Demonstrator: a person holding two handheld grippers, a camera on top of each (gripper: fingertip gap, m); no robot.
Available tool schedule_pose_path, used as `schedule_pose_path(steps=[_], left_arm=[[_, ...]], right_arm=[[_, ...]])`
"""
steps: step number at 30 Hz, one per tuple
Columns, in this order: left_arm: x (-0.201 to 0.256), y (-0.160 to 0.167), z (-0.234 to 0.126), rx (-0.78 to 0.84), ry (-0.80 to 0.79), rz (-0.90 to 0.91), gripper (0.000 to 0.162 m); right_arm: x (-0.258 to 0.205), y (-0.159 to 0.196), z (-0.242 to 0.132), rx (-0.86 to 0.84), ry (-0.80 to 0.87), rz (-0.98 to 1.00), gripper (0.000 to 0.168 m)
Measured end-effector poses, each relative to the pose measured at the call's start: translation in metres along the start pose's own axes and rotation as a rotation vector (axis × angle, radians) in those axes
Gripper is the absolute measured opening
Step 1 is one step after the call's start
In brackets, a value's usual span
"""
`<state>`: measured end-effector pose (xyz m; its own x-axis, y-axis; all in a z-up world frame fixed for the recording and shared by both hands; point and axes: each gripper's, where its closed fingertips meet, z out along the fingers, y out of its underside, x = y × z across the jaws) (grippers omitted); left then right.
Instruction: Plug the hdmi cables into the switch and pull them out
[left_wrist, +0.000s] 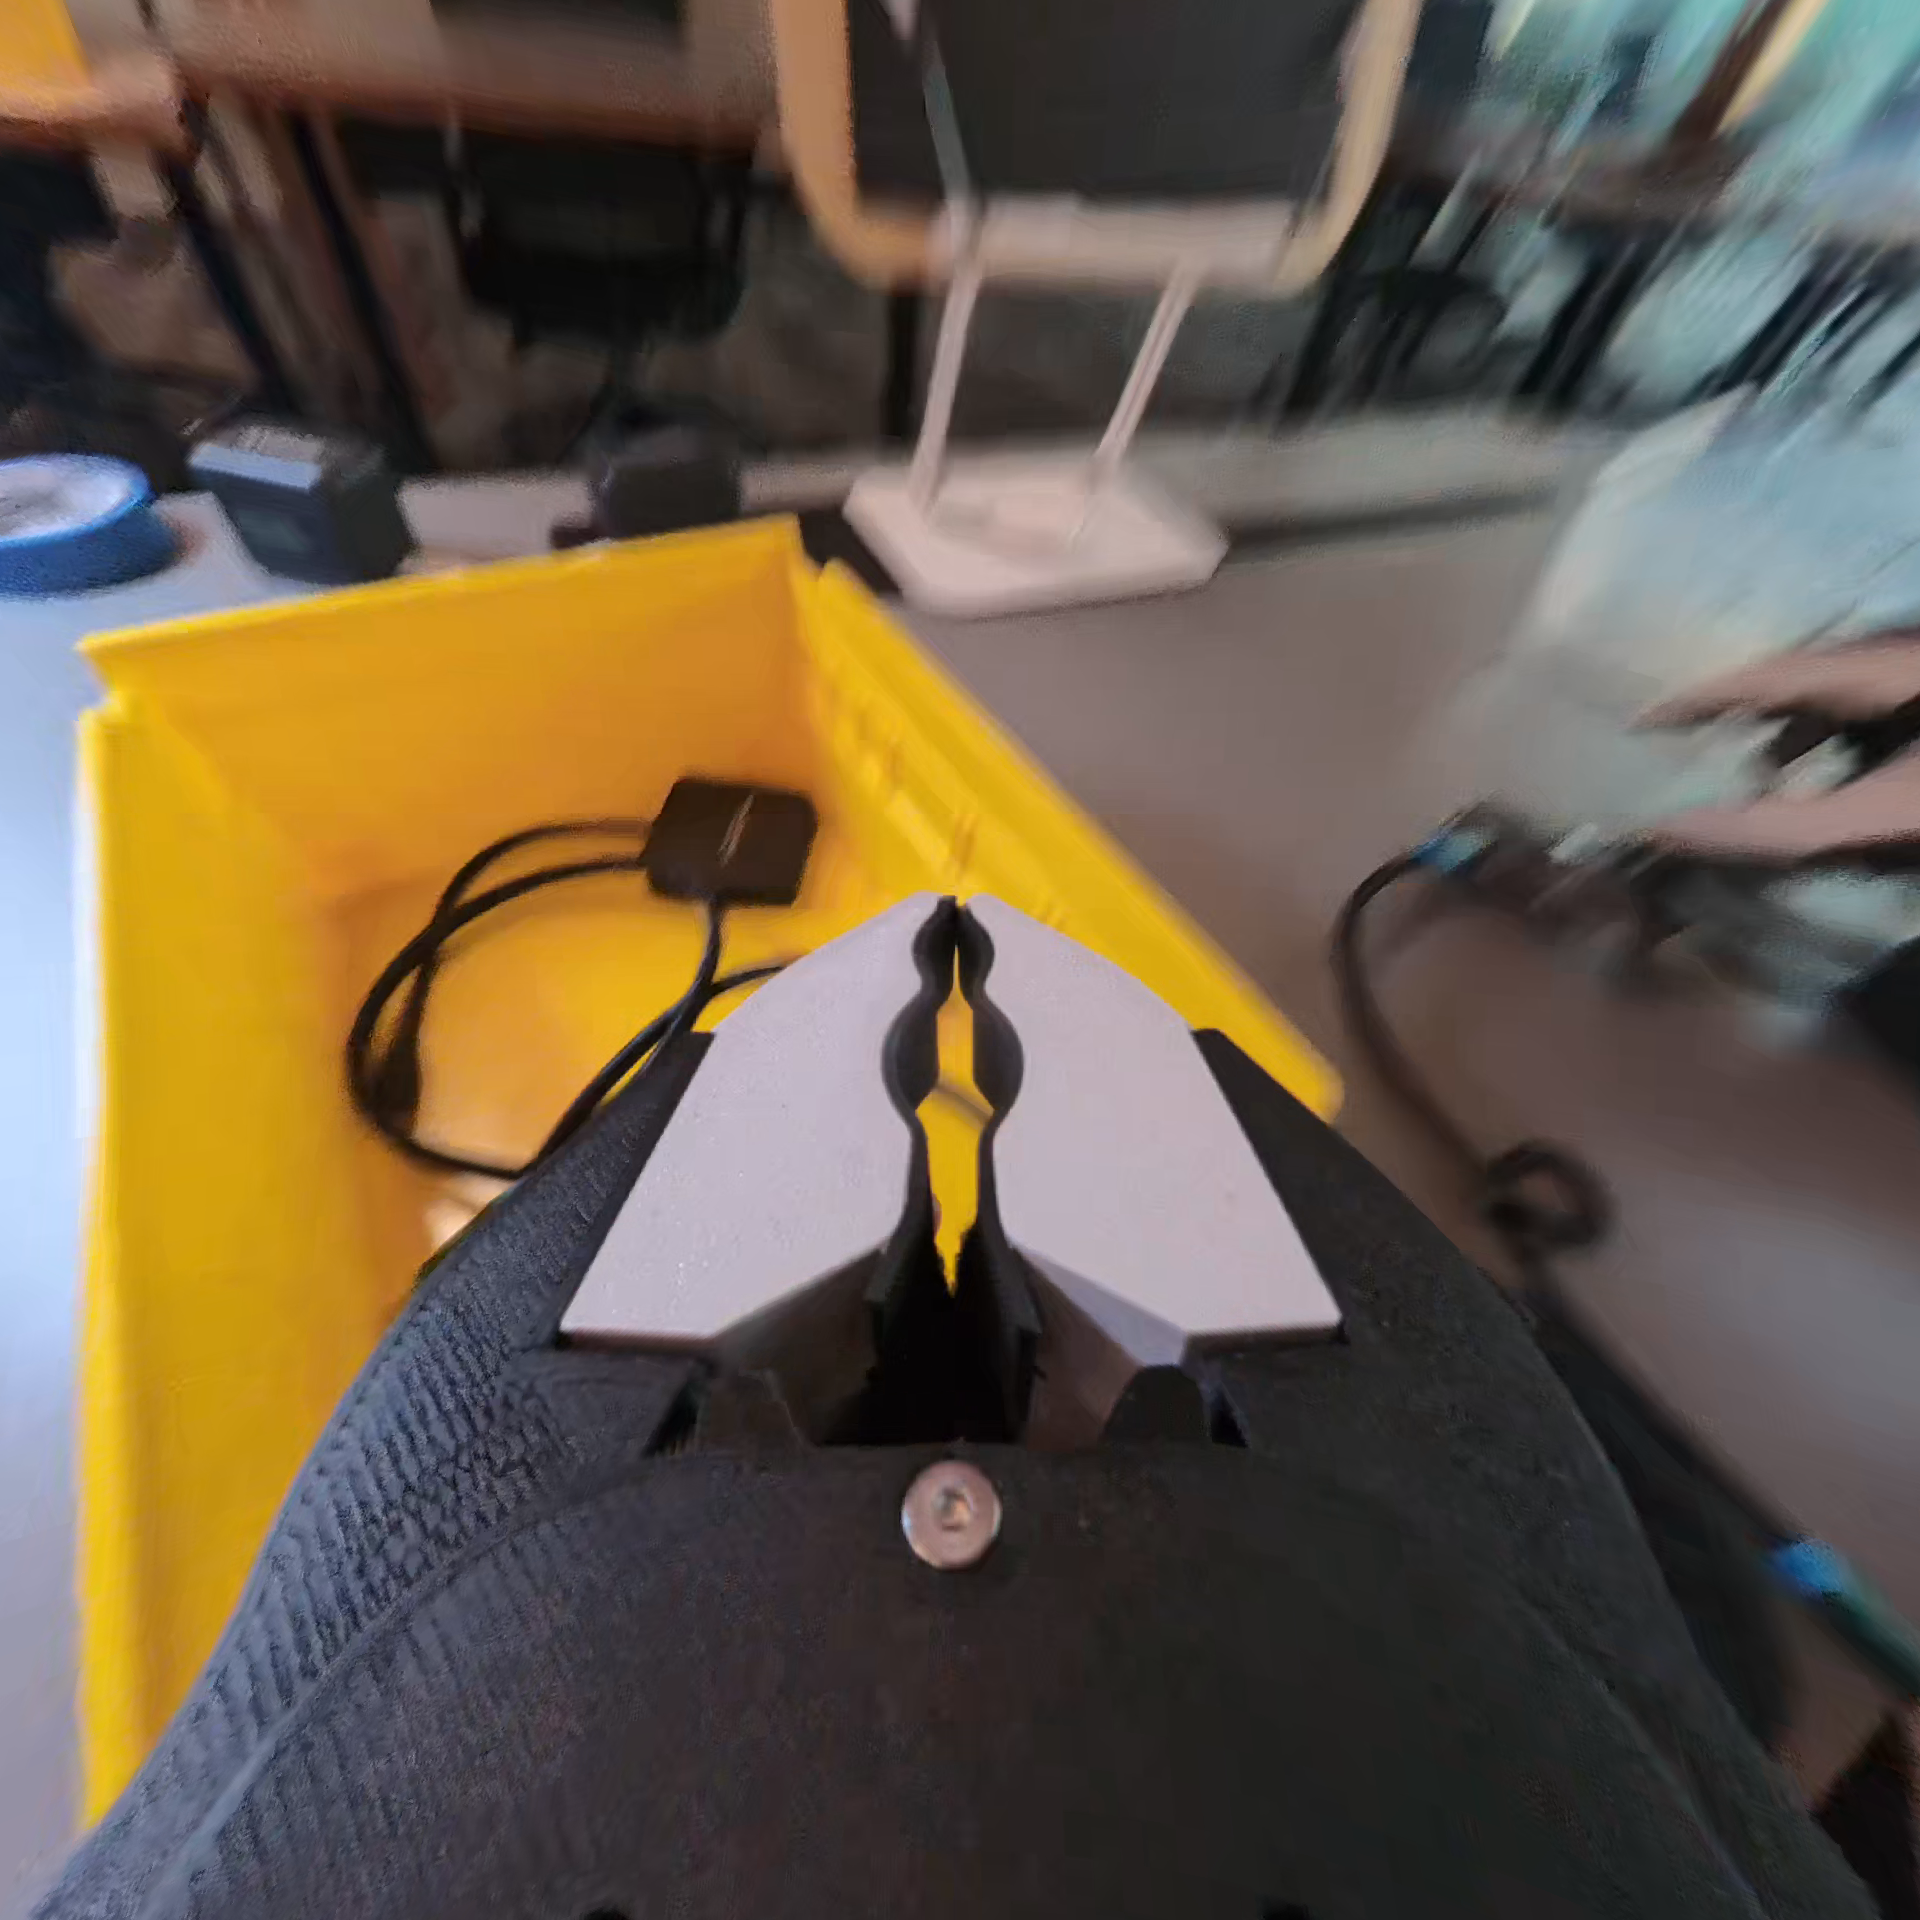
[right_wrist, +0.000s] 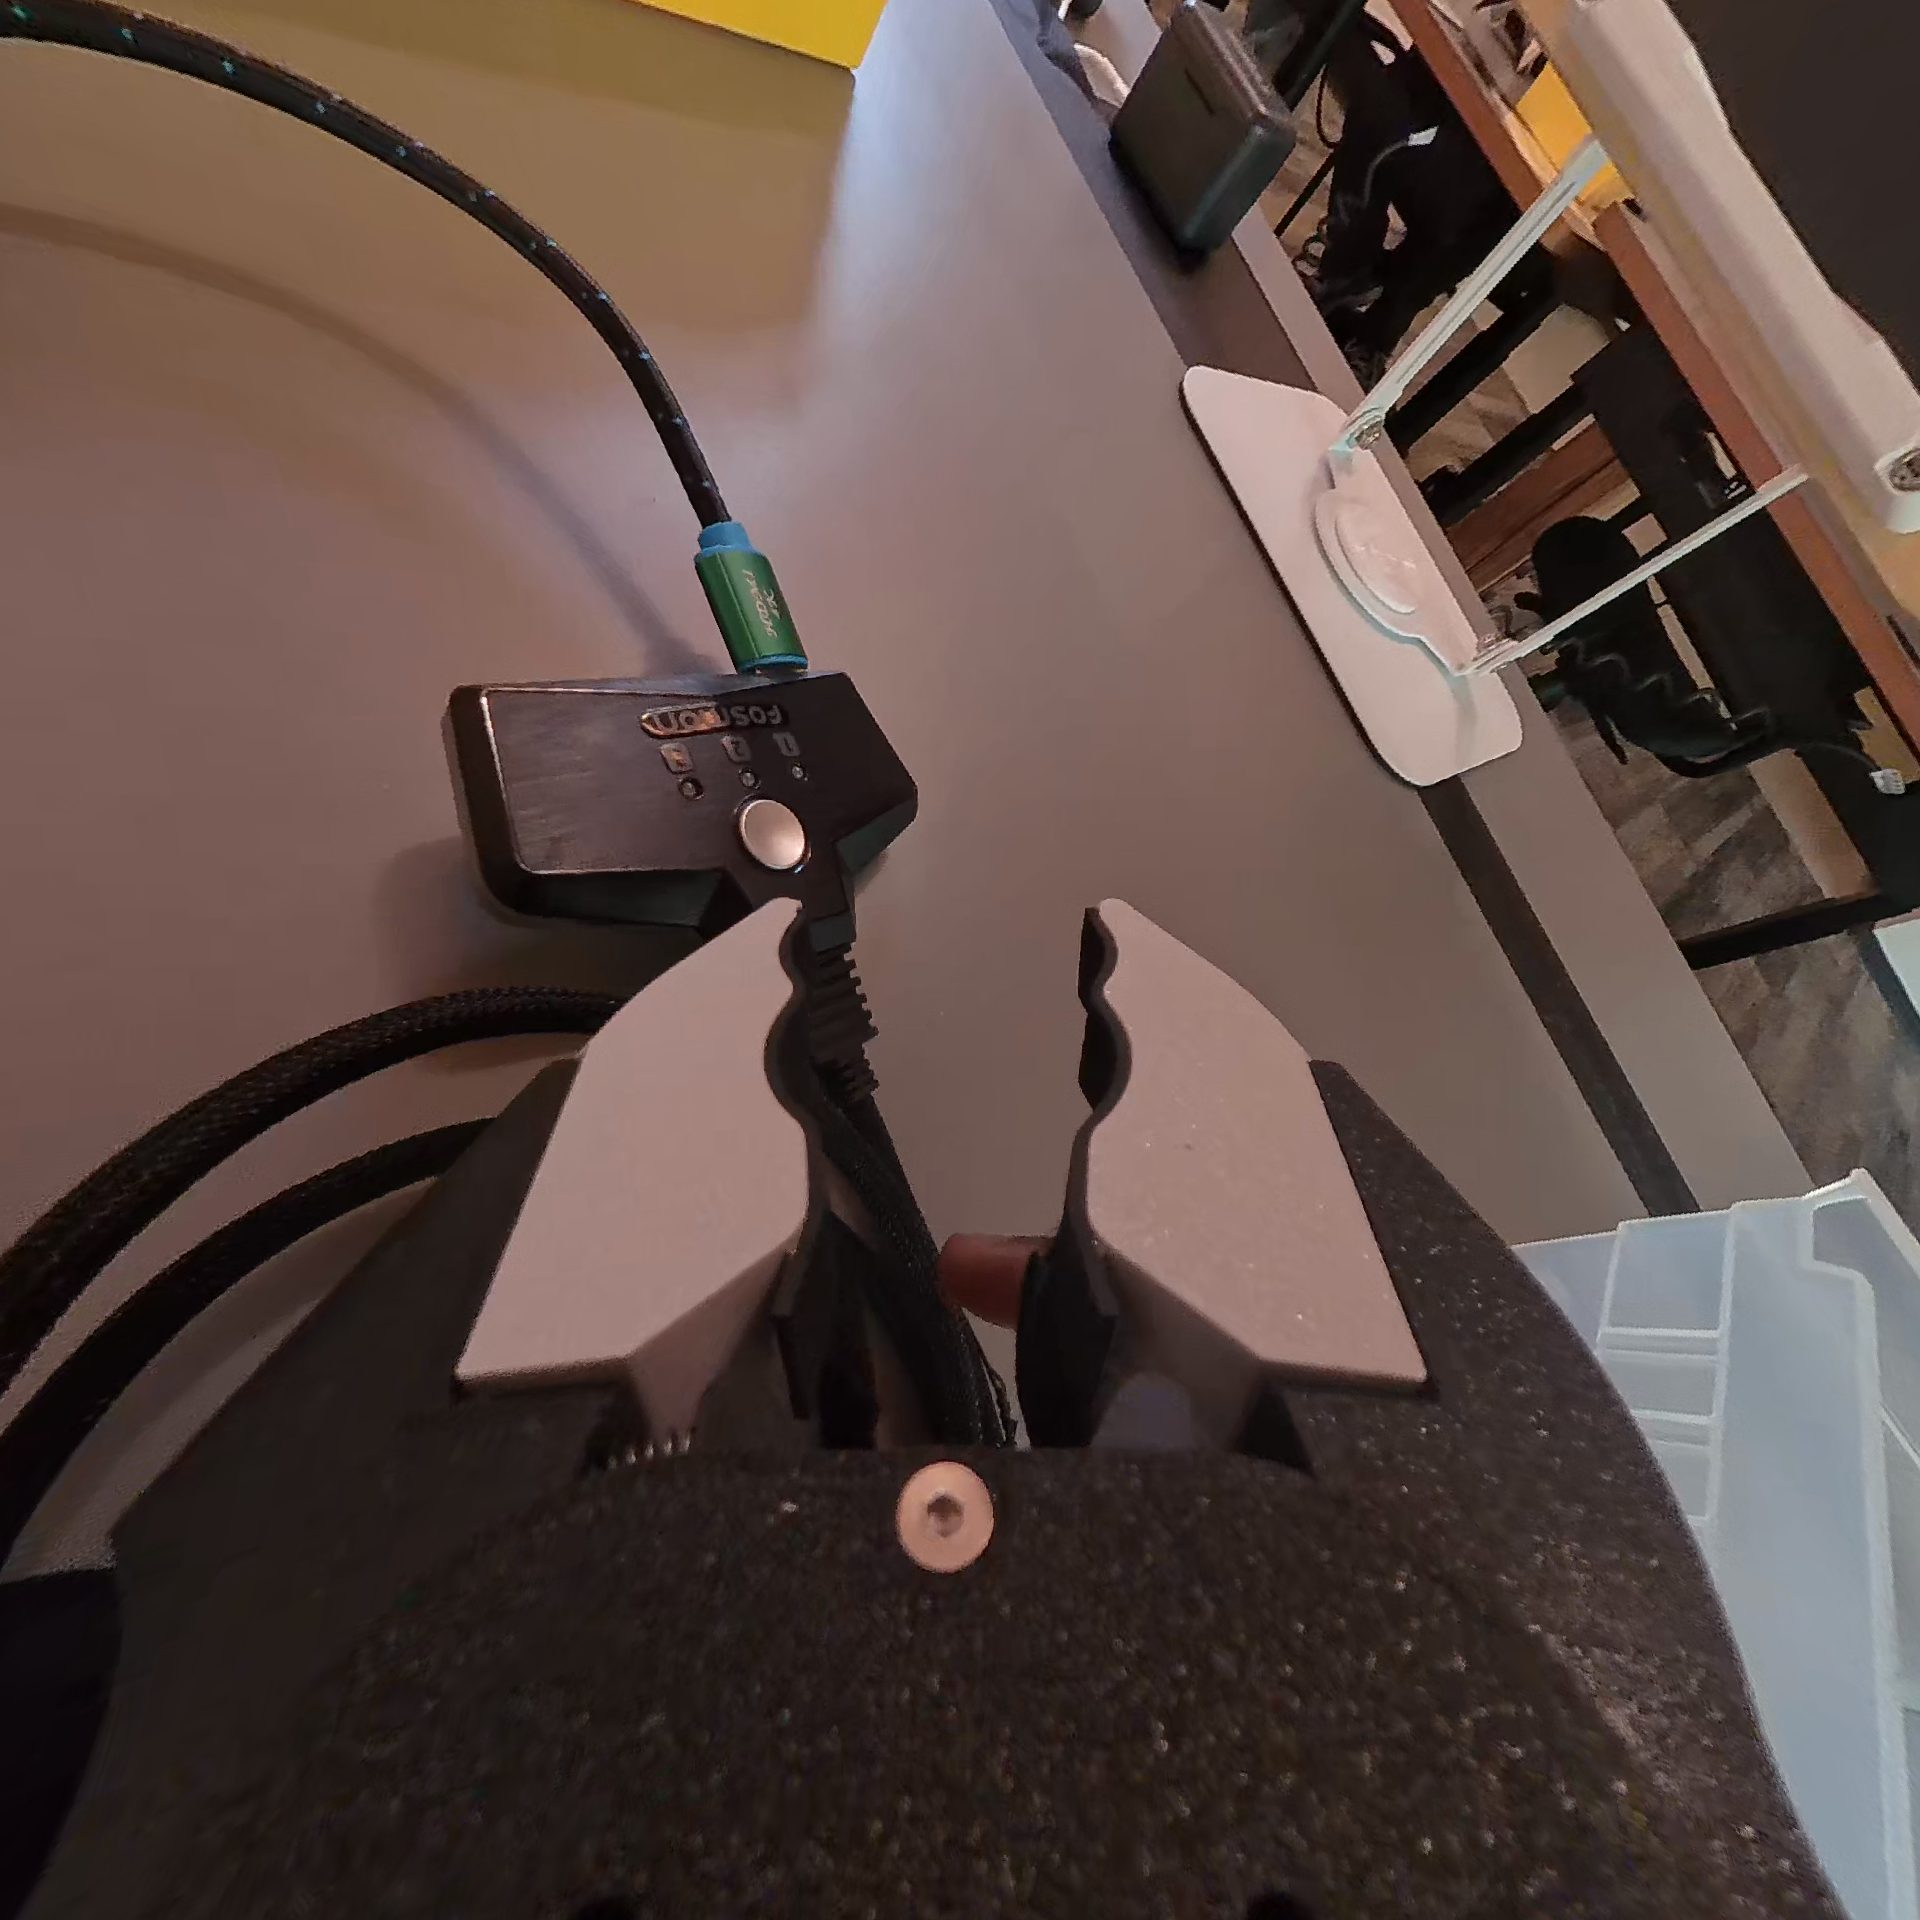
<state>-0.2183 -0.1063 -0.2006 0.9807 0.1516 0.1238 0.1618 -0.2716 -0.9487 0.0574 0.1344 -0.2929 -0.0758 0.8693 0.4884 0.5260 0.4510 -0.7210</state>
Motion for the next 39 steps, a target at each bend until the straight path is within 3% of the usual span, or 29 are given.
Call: schedule_pose_path(steps=[3,8,9,14,18,22,27,28,30,32,35,39], left_arm=[[0.002,-0.027,-0.018,0.186,0.052,-0.104,0.000],[0.000,0.016,-0.015,-0.092,-0.046,0.185,0.003],[-0.003,0.023,-0.015,-0.143,-0.089,0.245,0.018],[-0.041,0.044,-0.027,-0.436,-0.372,0.522,0.039],[-0.027,0.063,-0.009,-0.561,-0.203,0.464,0.042],[-0.052,0.066,0.019,-0.629,-0.257,0.518,0.042],[-0.085,0.091,0.050,-0.849,-0.277,0.554,0.041],[-0.092,0.096,0.052,-0.892,-0.289,0.561,0.038],[-0.095,0.105,0.056,-0.932,-0.266,0.511,0.008],[-0.094,0.097,0.056,-0.886,-0.292,0.454,0.007],[-0.084,0.059,0.049,-0.653,-0.334,0.439,0.007],[-0.039,-0.022,0.031,-0.037,-0.216,0.222,0.006]], right_arm=[[-0.001,-0.001,0.001,0.001,0.007,-0.013,0.049],[-0.003,-0.002,0.001,-0.001,0.008,-0.036,0.049],[-0.003,-0.002,0.001,-0.004,0.008,-0.040,0.049],[-0.005,-0.001,0.003,-0.014,0.007,-0.056,0.049],[-0.007,0.001,0.004,-0.031,0.008,-0.080,0.049],[-0.008,0.002,0.004,-0.032,0.004,-0.089,0.049],[-0.006,0.004,0.003,-0.032,0.010,-0.084,0.049],[-0.006,0.004,0.003,-0.031,0.011,-0.082,0.049],[-0.005,0.006,0.002,-0.034,0.015,-0.081,0.048],[-0.004,0.007,0.002,-0.037,0.019,-0.079,0.048],[-0.003,0.008,0.002,-0.034,0.019,-0.077,0.048],[-0.003,0.004,0.001,-0.017,0.022,-0.089,0.048]])
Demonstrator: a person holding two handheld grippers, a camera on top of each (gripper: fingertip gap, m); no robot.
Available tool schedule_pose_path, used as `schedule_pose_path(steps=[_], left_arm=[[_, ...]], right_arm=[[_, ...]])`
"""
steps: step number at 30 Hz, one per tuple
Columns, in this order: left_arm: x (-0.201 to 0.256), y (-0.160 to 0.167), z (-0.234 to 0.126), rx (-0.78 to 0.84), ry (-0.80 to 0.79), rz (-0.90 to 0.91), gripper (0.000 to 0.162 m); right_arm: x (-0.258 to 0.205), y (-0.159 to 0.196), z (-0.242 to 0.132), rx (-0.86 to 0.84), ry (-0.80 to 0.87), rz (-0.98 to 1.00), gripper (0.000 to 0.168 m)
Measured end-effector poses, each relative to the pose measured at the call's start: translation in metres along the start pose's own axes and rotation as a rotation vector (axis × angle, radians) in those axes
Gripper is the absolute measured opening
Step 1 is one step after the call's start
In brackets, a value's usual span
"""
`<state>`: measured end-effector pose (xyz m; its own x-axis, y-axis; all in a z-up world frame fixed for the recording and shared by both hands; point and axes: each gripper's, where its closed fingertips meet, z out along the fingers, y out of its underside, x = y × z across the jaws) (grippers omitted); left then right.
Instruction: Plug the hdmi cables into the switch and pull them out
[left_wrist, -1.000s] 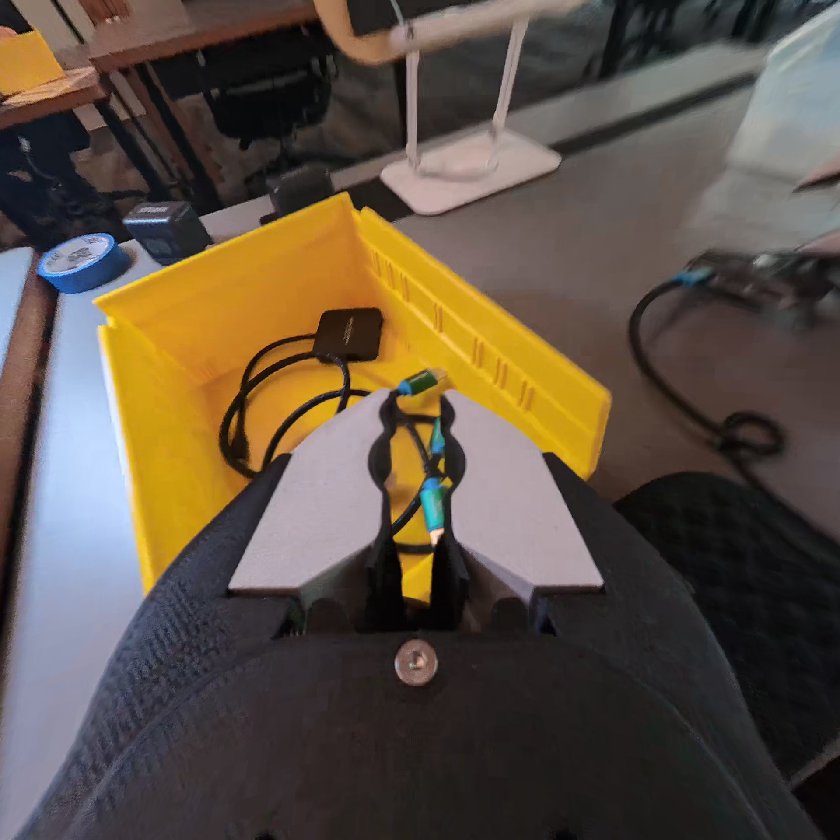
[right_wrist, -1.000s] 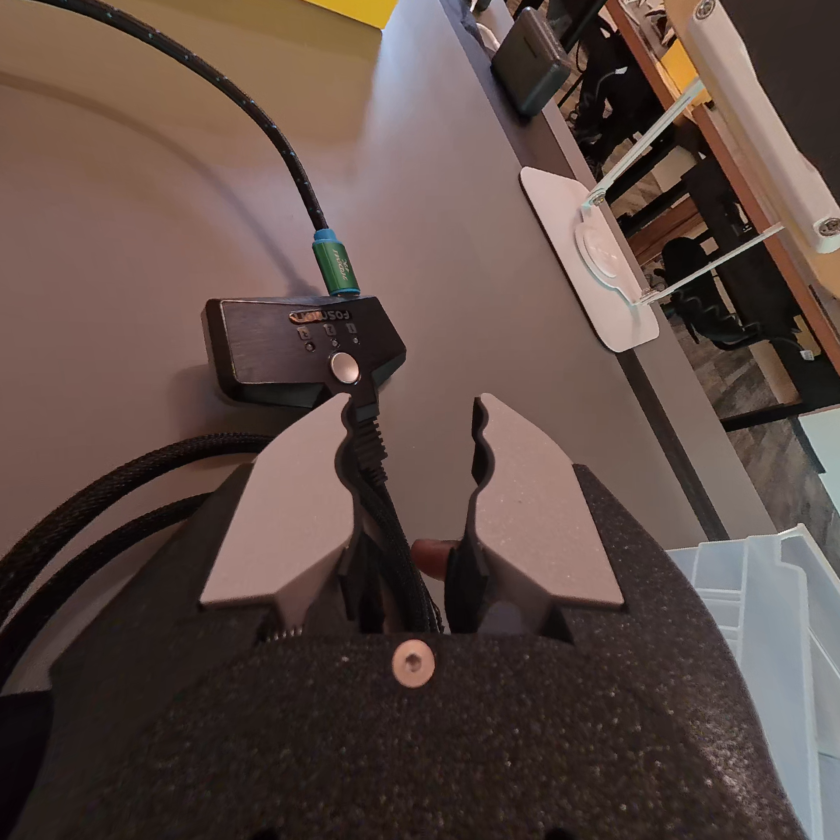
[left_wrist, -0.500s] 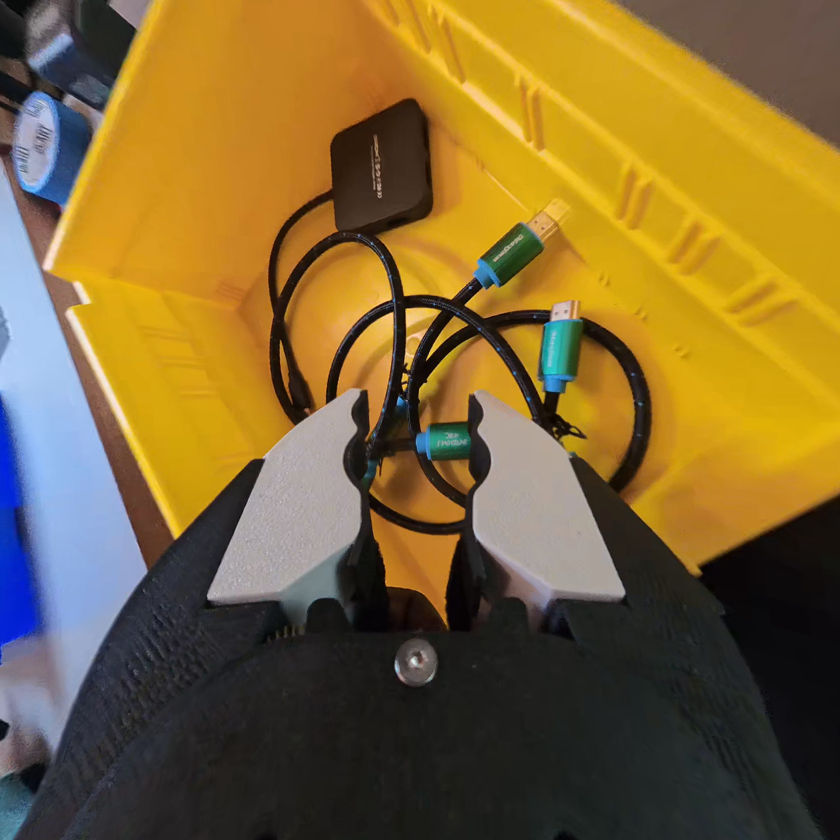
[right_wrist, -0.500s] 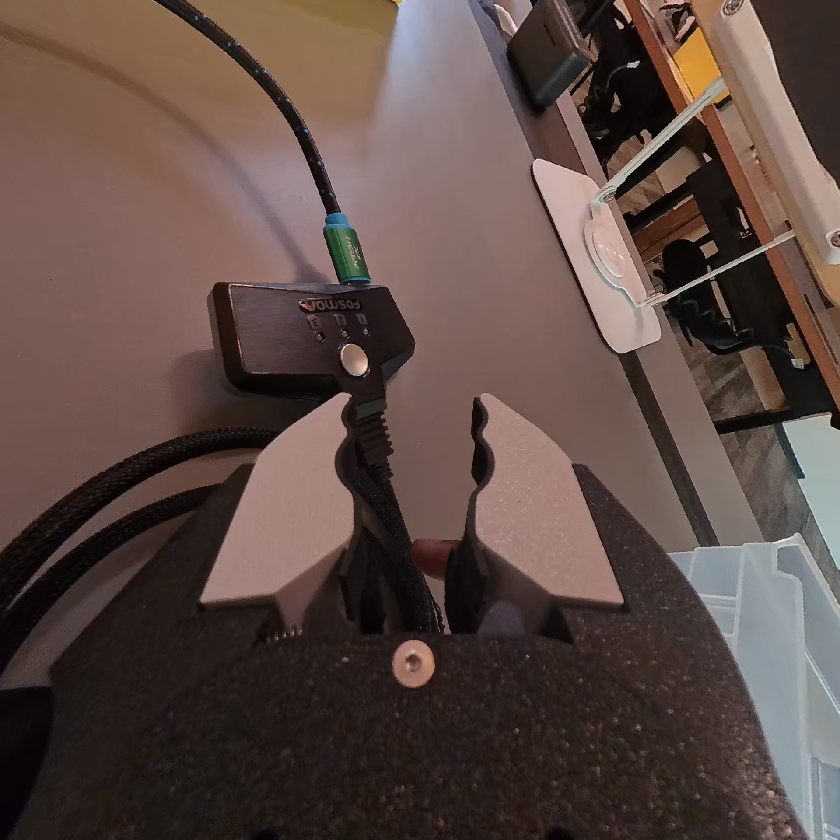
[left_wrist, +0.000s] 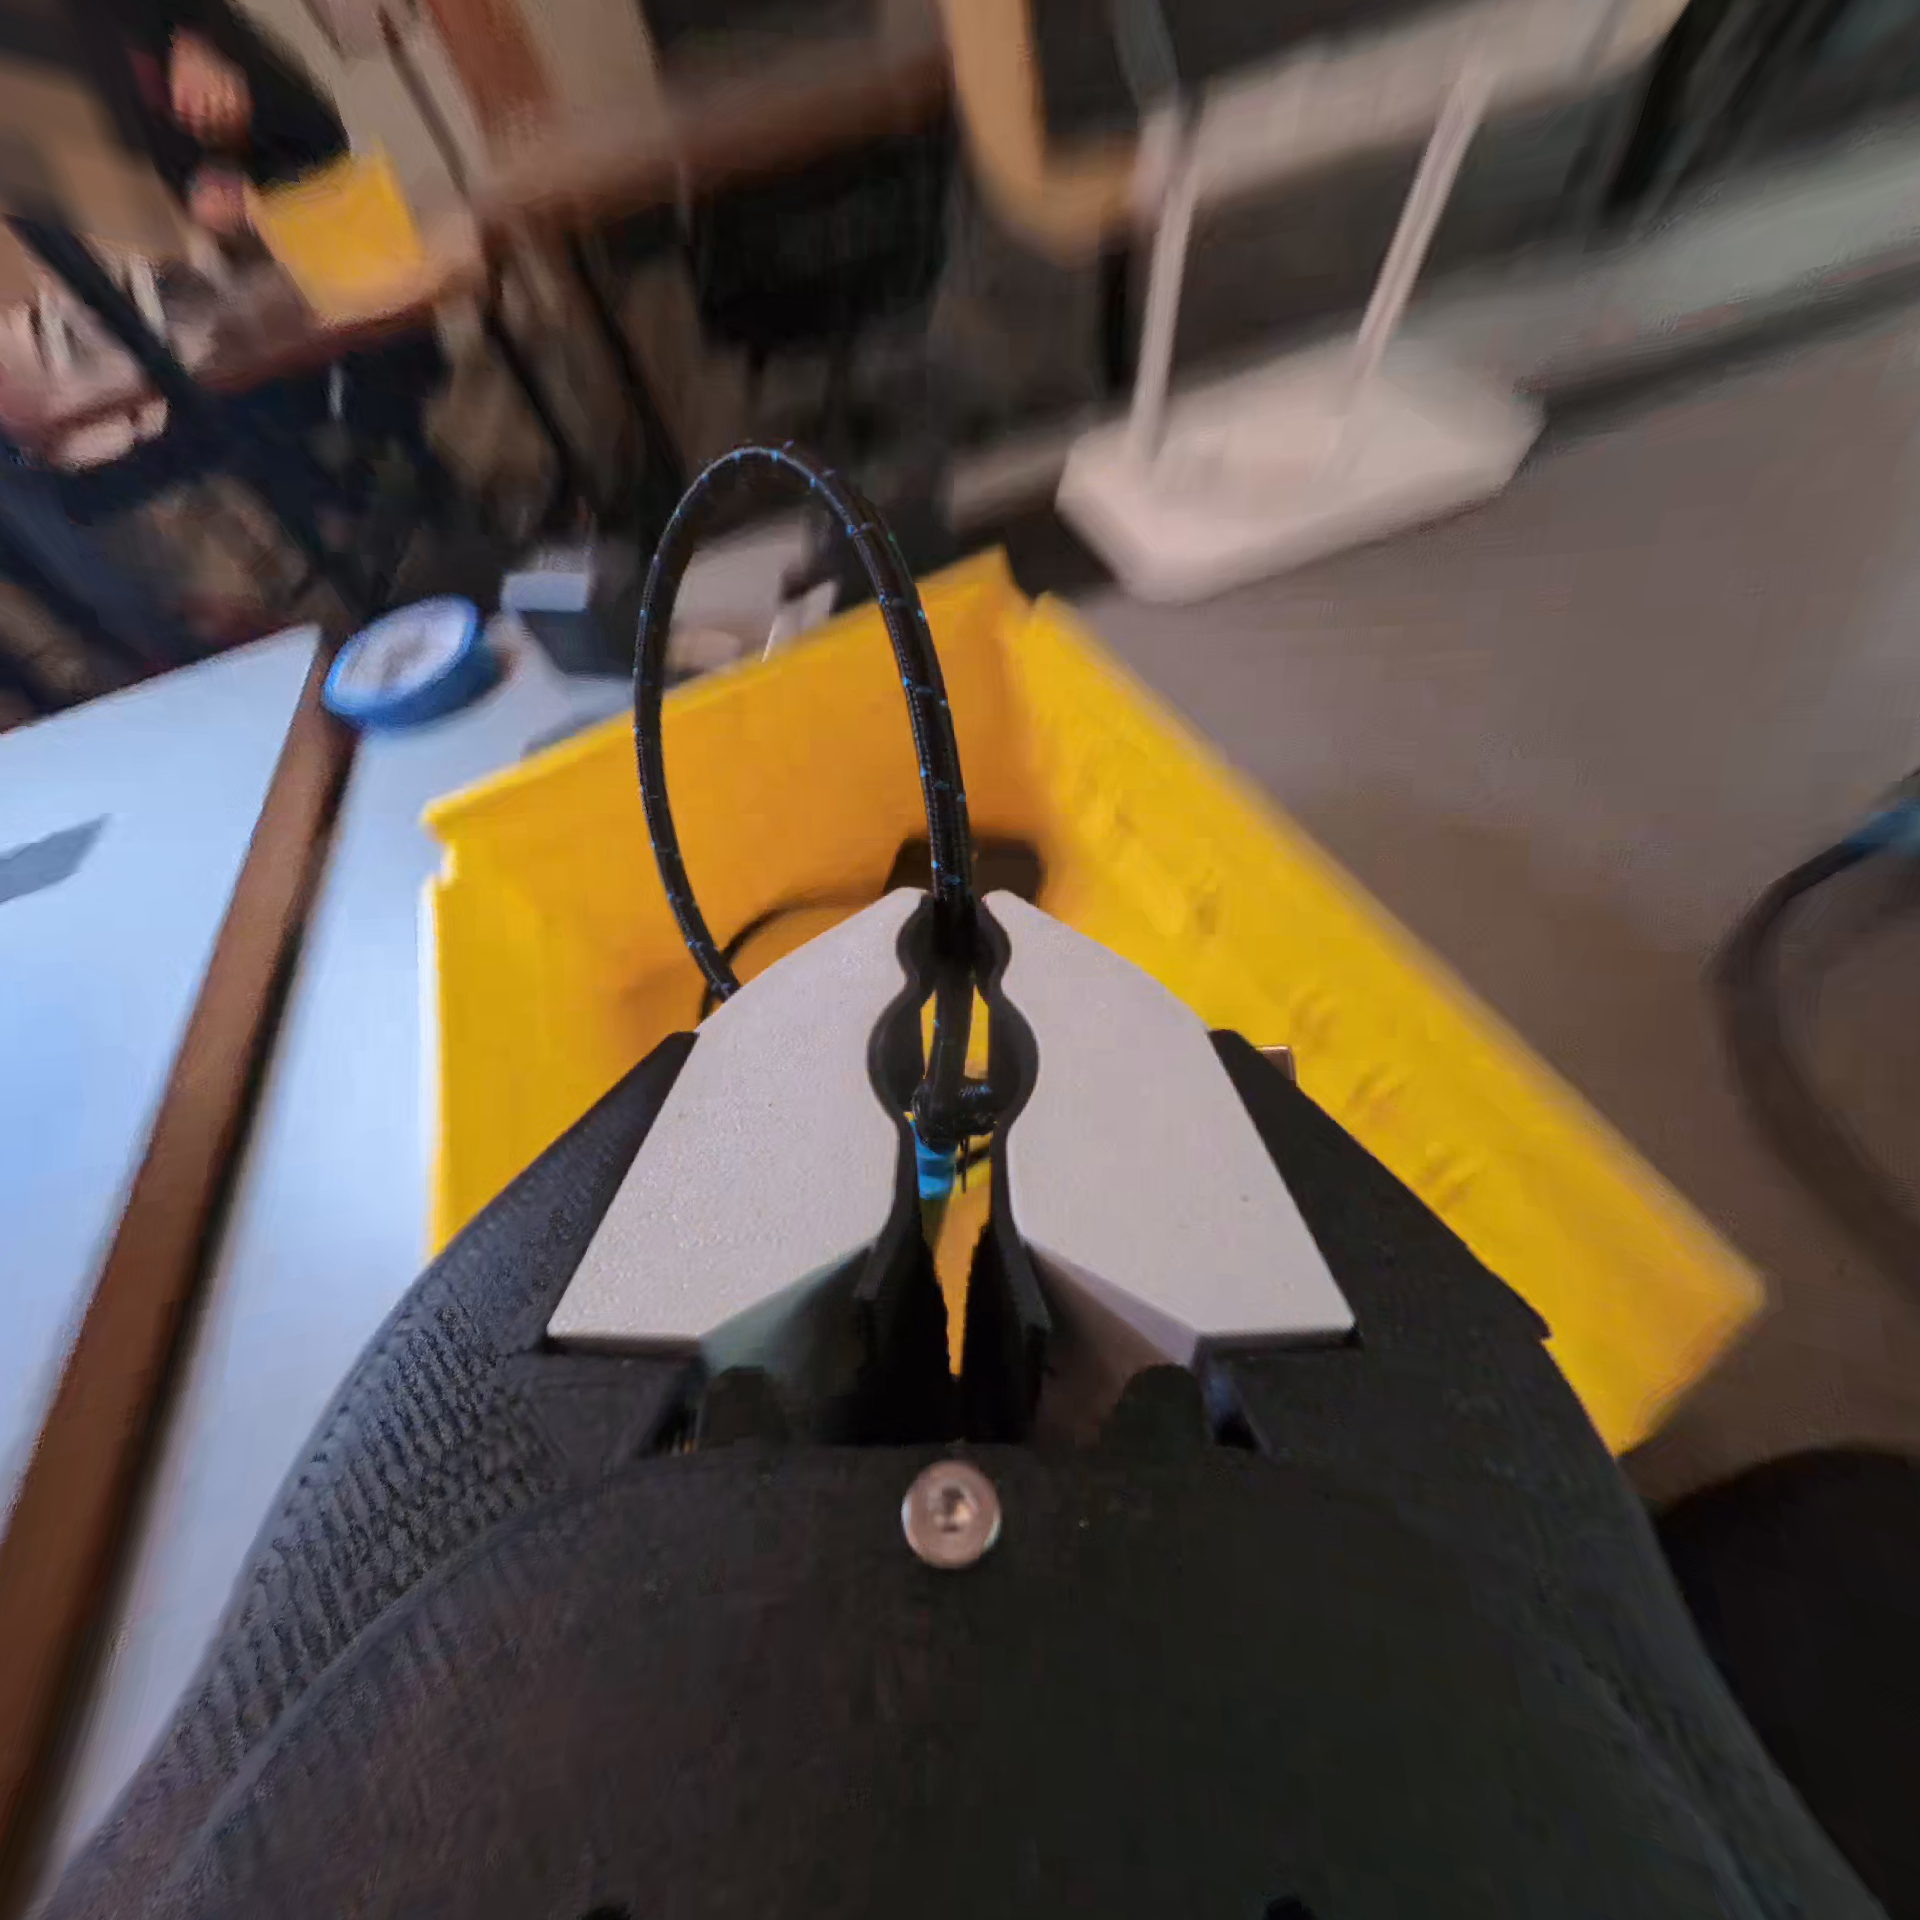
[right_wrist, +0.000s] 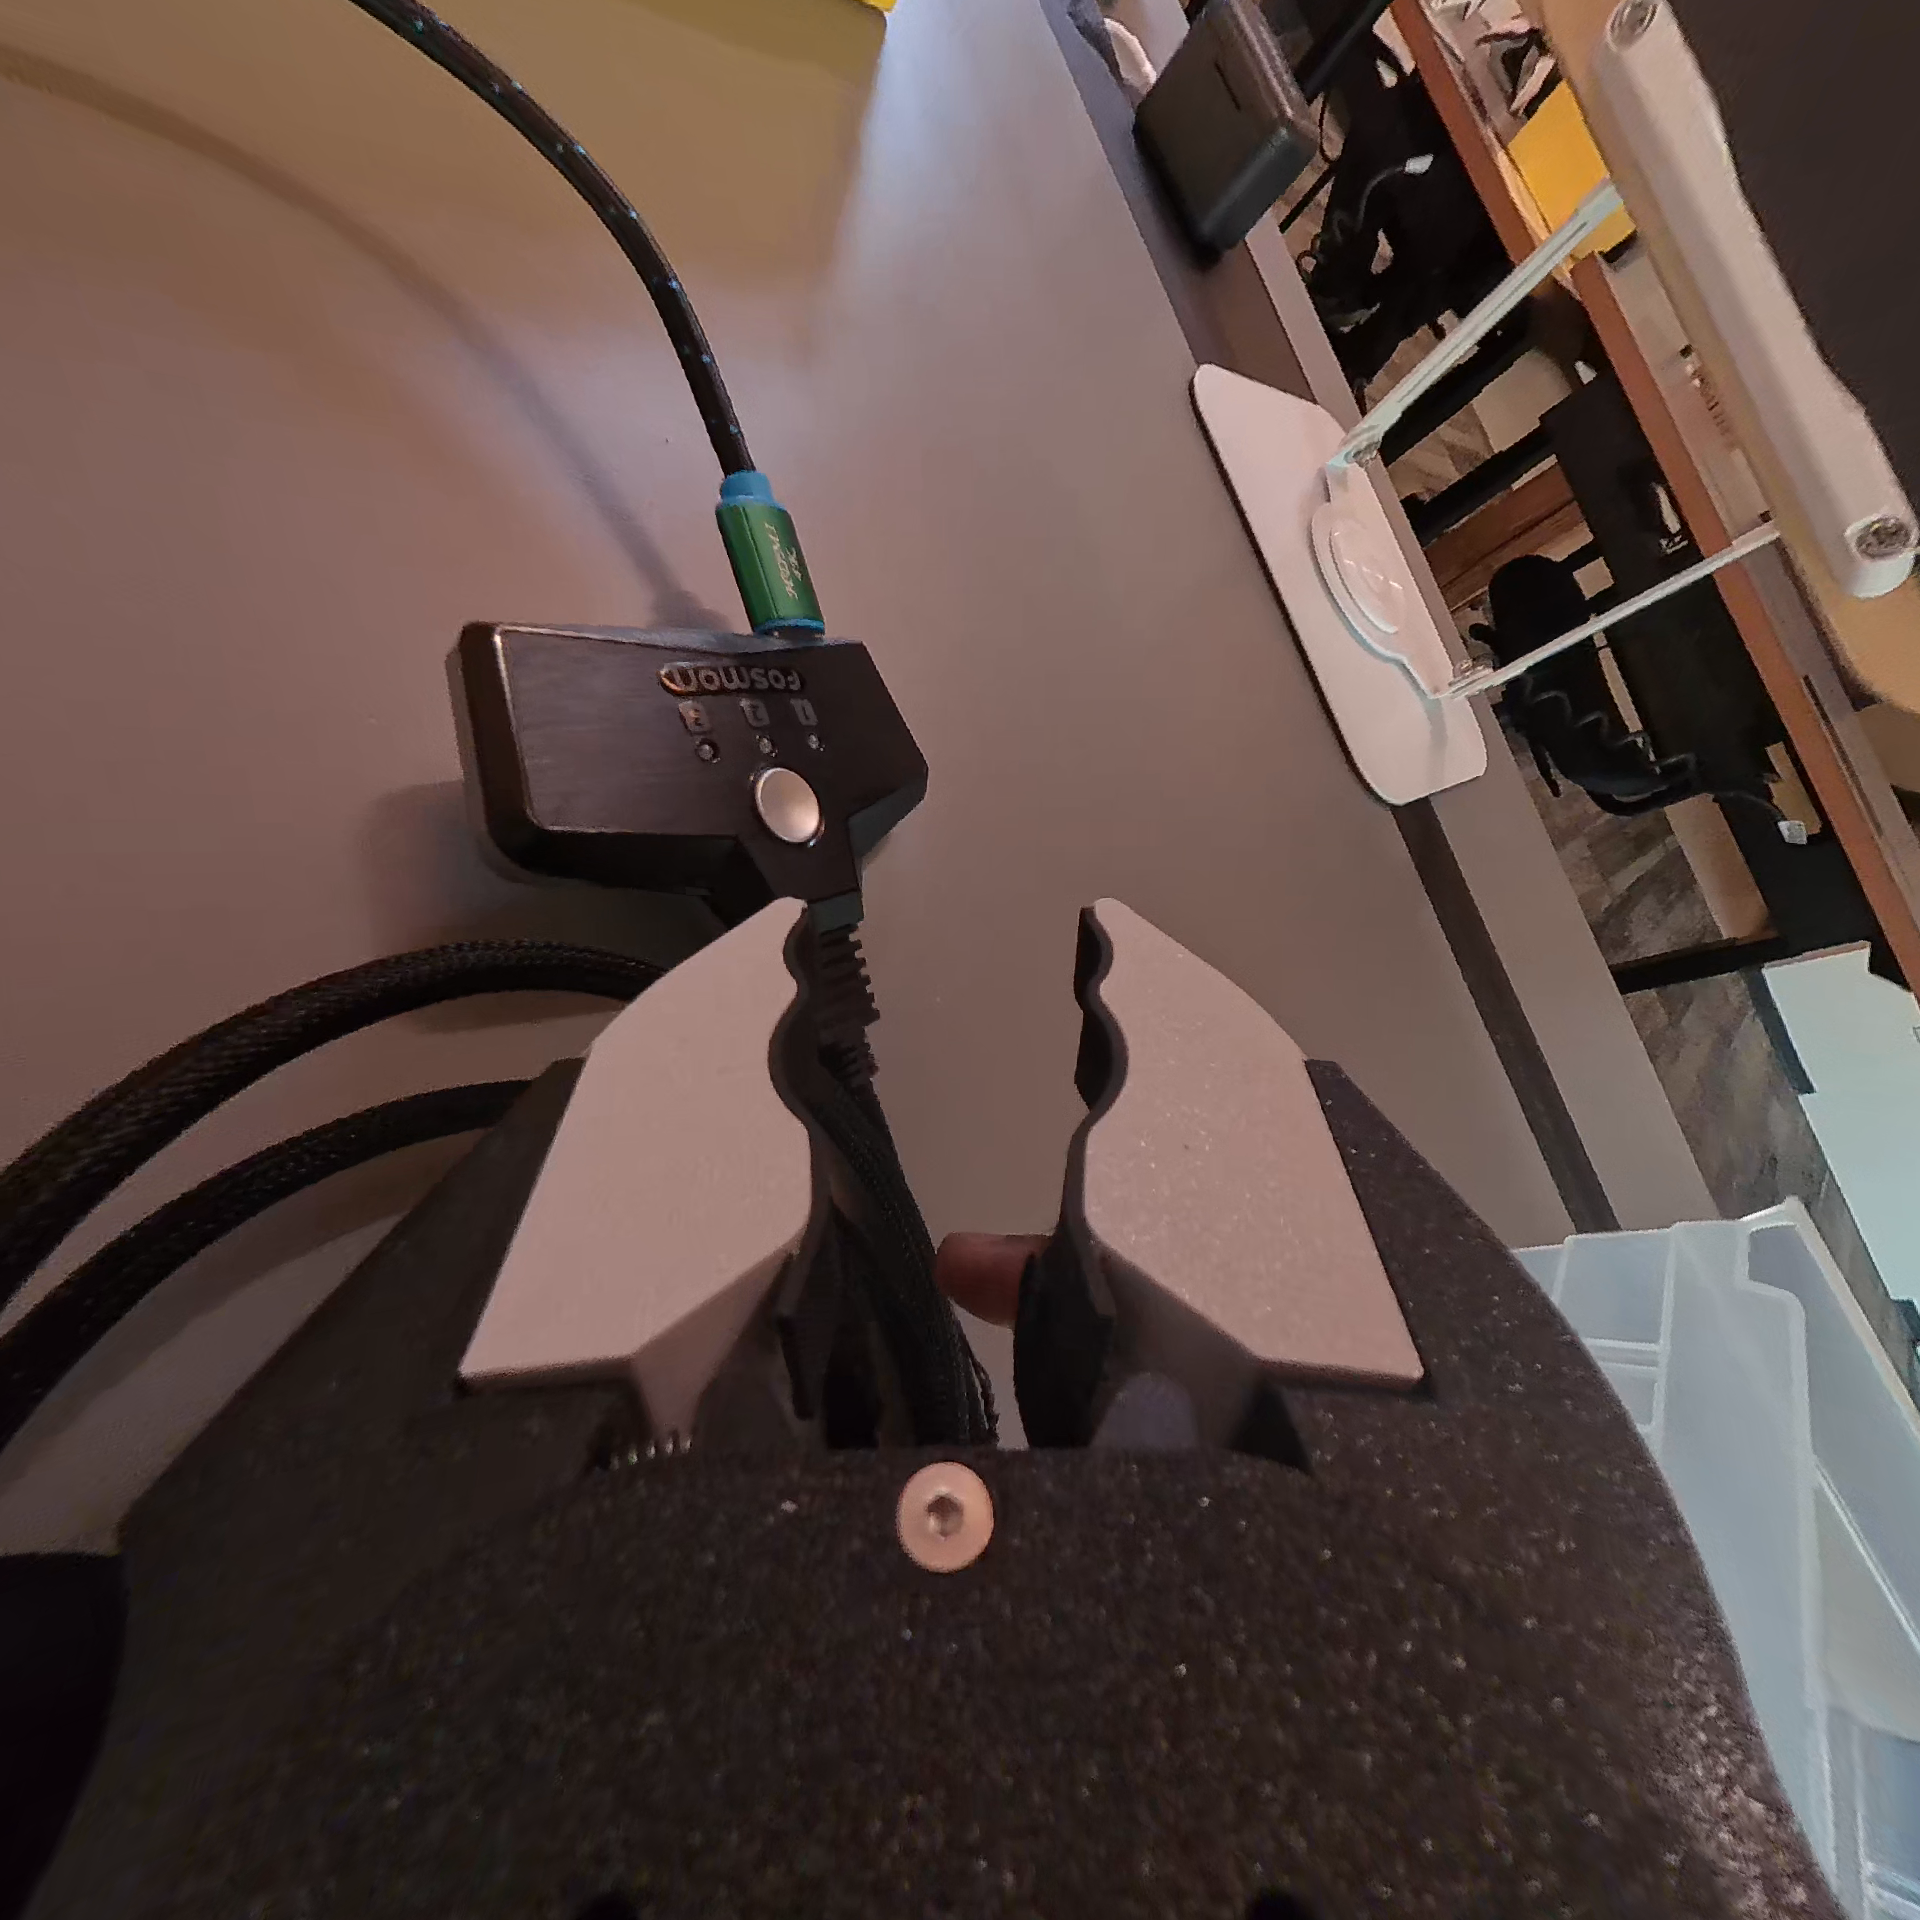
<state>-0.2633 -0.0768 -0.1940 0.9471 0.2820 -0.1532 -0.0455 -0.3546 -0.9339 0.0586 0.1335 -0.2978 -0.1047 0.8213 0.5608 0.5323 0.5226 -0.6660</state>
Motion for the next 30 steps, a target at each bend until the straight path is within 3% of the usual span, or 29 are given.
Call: schedule_pose_path(steps=[4,8,12,14,17,21,27,30], left_arm=[[0.049,-0.087,-0.072,0.674,0.399,-0.467,0.006],[0.089,-0.112,-0.115,0.933,0.728,-0.740,0.006],[0.123,-0.115,-0.112,0.928,0.874,-0.923,0.006],[0.142,-0.112,-0.105,0.889,0.892,-0.932,0.006],[0.169,-0.102,-0.081,0.761,0.743,-0.792,0.006],[0.192,-0.091,-0.063,0.638,0.515,-0.507,0.006],[0.209,-0.087,-0.055,0.539,0.411,-0.274,0.006],[0.219,-0.089,-0.056,0.526,0.428,-0.234,0.006]], right_arm=[[0.002,-0.022,-0.009,0.112,0.028,-0.027,0.048],[0.000,-0.091,-0.043,0.375,0.077,-0.047,0.044],[-0.044,-0.179,-0.085,0.665,0.002,-0.119,0.043],[-0.062,-0.211,-0.099,0.755,0.013,-0.171,0.041],[-0.076,-0.243,-0.104,0.820,0.013,-0.176,0.039],[-0.079,-0.257,-0.093,0.801,0.057,-0.217,0.038],[-0.075,-0.254,-0.068,0.686,0.106,-0.348,0.037],[-0.072,-0.251,-0.062,0.636,0.153,-0.442,0.022]])
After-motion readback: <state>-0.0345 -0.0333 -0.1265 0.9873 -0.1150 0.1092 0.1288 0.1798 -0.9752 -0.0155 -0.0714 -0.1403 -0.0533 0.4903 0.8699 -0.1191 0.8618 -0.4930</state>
